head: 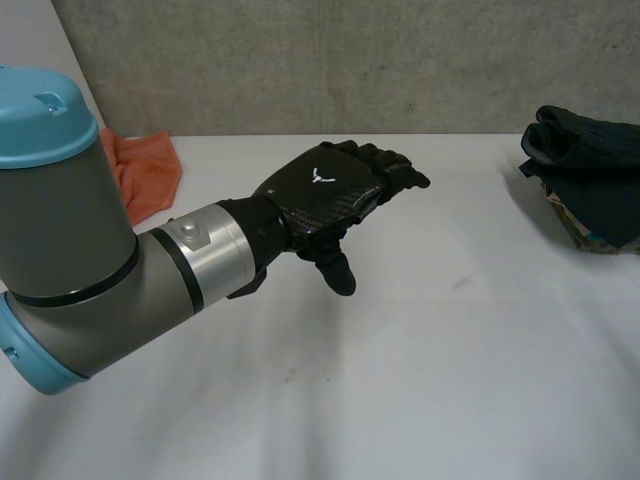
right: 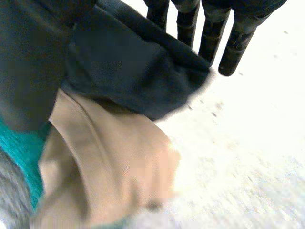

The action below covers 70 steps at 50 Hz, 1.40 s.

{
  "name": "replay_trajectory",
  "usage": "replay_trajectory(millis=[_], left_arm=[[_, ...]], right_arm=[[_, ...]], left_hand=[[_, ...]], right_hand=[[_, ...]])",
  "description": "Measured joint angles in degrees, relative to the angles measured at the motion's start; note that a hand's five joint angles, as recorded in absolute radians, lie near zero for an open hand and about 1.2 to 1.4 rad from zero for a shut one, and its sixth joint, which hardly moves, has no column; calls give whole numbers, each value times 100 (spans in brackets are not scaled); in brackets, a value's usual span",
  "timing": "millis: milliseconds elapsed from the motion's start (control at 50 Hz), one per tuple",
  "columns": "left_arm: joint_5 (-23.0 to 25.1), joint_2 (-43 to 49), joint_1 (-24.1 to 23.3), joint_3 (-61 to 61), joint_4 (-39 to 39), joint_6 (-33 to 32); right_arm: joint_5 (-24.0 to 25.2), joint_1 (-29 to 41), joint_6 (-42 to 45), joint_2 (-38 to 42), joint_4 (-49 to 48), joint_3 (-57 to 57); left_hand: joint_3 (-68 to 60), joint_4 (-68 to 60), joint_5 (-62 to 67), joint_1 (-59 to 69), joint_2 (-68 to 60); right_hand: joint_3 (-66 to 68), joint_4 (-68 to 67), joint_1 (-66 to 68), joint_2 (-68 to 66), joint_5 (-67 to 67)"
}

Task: Fold the laundry.

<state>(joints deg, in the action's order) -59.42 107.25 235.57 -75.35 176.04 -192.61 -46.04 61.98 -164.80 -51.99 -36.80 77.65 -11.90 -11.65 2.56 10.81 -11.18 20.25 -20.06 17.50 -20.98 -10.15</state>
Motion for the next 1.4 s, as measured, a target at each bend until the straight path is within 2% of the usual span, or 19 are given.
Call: replay_trajectory(millis=[40, 360, 380, 400, 480, 600, 660, 740, 800, 820, 840, 880, 940, 1000, 1080, 1200, 1300, 1340, 1400], left_arm=[[3, -2, -7, 7, 2, -2], [3, -15, -10, 6, 0, 10], [1, -20, -10, 3, 0, 11], [0, -22, -9, 3, 0, 11], [-48, -72, 2, 37, 16, 14], [-530, -239, 63, 142, 235, 18], [-907, -302, 113, 157, 443, 13], [-2001, -410, 353, 125, 1118, -29], [-2751, -411, 783, 66, 1669, -91], [-2751, -411, 783, 66, 1669, -91], [-2986, -333, 1155, 24, 1882, -176], [-3113, -95, 1785, -18, 2084, -383], [-3062, 161, 2229, -16, 2145, -596], [-2749, 811, 3001, 66, 2165, -1167], [-2236, 1768, 3734, 309, 2145, -2085], [-1832, 2914, 4214, 792, 2153, -3105], [-1768, 3513, 4315, 1182, 2173, -3416], [-1765, 3796, 4350, 1418, 2167, -3486], [-1783, 4017, 4375, 1642, 2163, -3497]], right_arm=[[-159, -143, 62, -129, 258, -4], [-733, -637, 38, -1022, 1666, -328], [-1235, -719, 81, -1109, 1876, -590], [-1326, -730, 91, -1118, 1903, -633], [-2658, -750, 555, -1183, 1966, -1170], [-3614, 35, 1128, -1443, 1149, -1239], [-3613, 440, 1093, -1590, 808, -1054], [-3213, 1471, 765, -2049, 7, -319], [-2356, 2302, 395, -2501, -470, 615], [-2356, 2302, 395, -2501, -470, 615], [-2250, 2388, 367, -2538, -490, 723], [-1265, 3185, 232, -2788, -485, 1703], [-999, 3451, 263, -2822, -365, 2001], [-662, 3924, 521, -2772, 161, 2497], [-711, 4167, 1144, -2519, 1039, 2717], [-1191, 4156, 2060, -2255, 1911, 2735], [-1456, 4104, 2347, -2212, 2108, 2759], [-1535, 4088, 2401, -2209, 2135, 2786], [-1612, 4070, 2416, -2213, 2124, 2878]], left_hand=[[0, 0, 0, 0, 0], [0, 0, 0, 0, 0], [0, 0, 0, 0, 0], [0, 0, 0, 0, 0], [0, 0, 0, 1, -9], [0, 0, 0, 0, -9], [0, 0, 0, -3, 0], [0, 0, 0, -19, 2], [0, 0, 0, -19, 2], [0, 0, 0, -19, 2], [0, 0, 0, -19, 2], [0, 0, 0, -19, 2], [0, 0, 0, -19, 3], [0, 0, -1, -19, 3], [0, 0, 0, -19, 2], [0, 0, 0, -16, 2], [-118, -125, 92, 175, -159], [-1054, -1086, 1003, 1356, -1126], [-3886, -3956, 3587, 4234, -4114]], right_hand=[[-666, 568, -519, 656, 555], [-807, 629, -610, 818, 636], [-808, 629, -610, 818, 636], [-808, 629, -610, 818, 636], [-808, 629, -610, 818, 636], [-808, 629, -610, 818, 643], [-808, 629, -610, 818, 663], [-808, 629, -610, 818, 663], [-808, 629, -610, 818, 664], [-808, 629, -610, 818, 664], [-808, 629, -610, 818, 664], [-810, 629, -611, 818, 685], [-813, 629, -612, 818, 691], [-813, 629, -612, 818, 693], [-813, 629, -612, 818, 693], [-813, 629, -612, 818, 694], [-813, 629, -612, 818, 694], [-813, 629, -612, 818, 694], [-813, 629, -612, 818, 694]])
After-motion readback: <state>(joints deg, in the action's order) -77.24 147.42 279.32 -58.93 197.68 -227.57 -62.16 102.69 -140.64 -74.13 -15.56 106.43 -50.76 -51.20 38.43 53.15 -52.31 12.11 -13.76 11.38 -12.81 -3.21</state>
